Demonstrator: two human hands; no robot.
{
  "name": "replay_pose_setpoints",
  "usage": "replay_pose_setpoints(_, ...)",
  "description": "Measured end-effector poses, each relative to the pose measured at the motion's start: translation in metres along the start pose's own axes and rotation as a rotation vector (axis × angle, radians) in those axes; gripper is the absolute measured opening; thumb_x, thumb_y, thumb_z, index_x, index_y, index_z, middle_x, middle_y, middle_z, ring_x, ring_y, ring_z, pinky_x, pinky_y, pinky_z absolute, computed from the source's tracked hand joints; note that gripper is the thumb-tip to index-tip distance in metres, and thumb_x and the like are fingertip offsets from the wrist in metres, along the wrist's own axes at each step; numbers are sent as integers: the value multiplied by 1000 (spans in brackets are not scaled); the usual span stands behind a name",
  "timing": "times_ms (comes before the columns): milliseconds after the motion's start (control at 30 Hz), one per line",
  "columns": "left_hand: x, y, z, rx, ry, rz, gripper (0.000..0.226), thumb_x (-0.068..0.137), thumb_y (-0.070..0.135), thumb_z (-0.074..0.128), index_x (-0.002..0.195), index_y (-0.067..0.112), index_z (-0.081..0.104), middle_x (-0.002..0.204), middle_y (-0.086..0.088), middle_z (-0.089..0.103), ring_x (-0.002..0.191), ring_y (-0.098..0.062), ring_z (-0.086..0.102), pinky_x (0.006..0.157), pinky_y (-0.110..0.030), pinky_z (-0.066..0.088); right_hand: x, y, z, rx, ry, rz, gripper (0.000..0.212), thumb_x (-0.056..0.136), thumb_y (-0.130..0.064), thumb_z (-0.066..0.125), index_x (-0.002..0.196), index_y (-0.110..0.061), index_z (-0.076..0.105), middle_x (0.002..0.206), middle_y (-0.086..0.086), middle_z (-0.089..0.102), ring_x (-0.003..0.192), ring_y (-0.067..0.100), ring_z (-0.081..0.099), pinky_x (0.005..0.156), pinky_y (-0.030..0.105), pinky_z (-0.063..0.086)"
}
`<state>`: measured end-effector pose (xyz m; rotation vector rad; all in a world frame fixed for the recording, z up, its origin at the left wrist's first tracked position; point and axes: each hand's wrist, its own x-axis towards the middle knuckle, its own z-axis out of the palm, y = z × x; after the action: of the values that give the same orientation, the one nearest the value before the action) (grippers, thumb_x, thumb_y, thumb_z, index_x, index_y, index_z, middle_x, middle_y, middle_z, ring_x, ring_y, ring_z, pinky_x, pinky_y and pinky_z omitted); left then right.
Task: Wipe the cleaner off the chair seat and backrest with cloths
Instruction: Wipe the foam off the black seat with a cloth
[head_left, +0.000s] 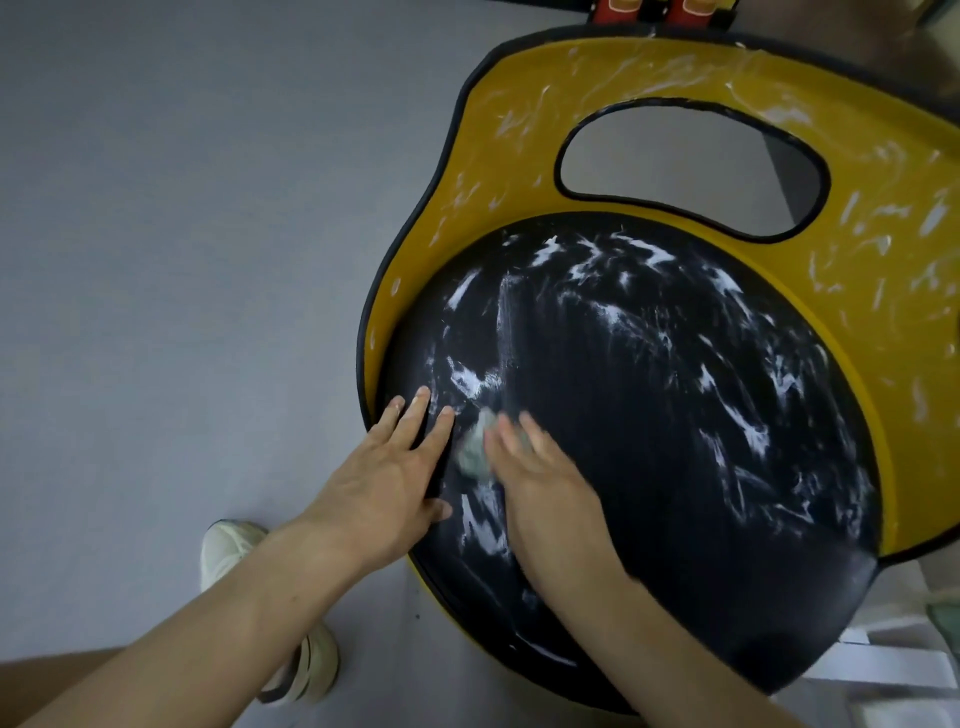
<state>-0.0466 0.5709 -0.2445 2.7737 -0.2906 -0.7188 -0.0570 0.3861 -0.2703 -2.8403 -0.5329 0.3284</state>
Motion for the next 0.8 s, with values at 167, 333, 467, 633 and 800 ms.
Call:
replay_pose_setpoints(167,3,1,3,-14,-26,4,110,92,56,63,156,28,-22,160,0,-34,150,-23,-27,124,-34,-2,-58,3,16,-72,-47,-90,93,63,-13,88,146,-9,46,151,9,49,142,28,44,116,43,38)
replay_pose_setpoints(333,4,2,5,-55,-13,2,113,90,56,66,156,28,-21,160,0,-36,149,-22,-29,122,-33,-5,4,13,-4,-120,8,-110,94,59,-7,90,144,-10,52,149,9,52,141,35,44,113,46,40)
replay_pose_setpoints(467,5,2,4,-44,-31,-5,113,90,55,65,156,27,-21,160,-1,-36,149,-22,-29,122,-33,-5,62,7,-22,20,95,31,67,99,-2,47,159,-18,22,167,0,18,155,24,5,126,37,12)
replay_pose_setpoints(633,3,3,4,-39,-22,-12,112,91,54,65,157,26,-21,160,-2,-36,149,-23,-28,121,-32,-4,-3,-1,1,-11,2,-6,83,78,-2,75,152,-13,39,158,4,40,148,23,34,115,42,40)
replay_pose_setpoints(800,1,9,3,-5,17,-26,109,93,55,61,156,24,-24,159,-4,-37,147,-23,-31,111,-28,-11,-33,7,7,-136,-20,-130,78,63,-13,85,137,-13,61,144,3,58,138,28,49,113,40,38)
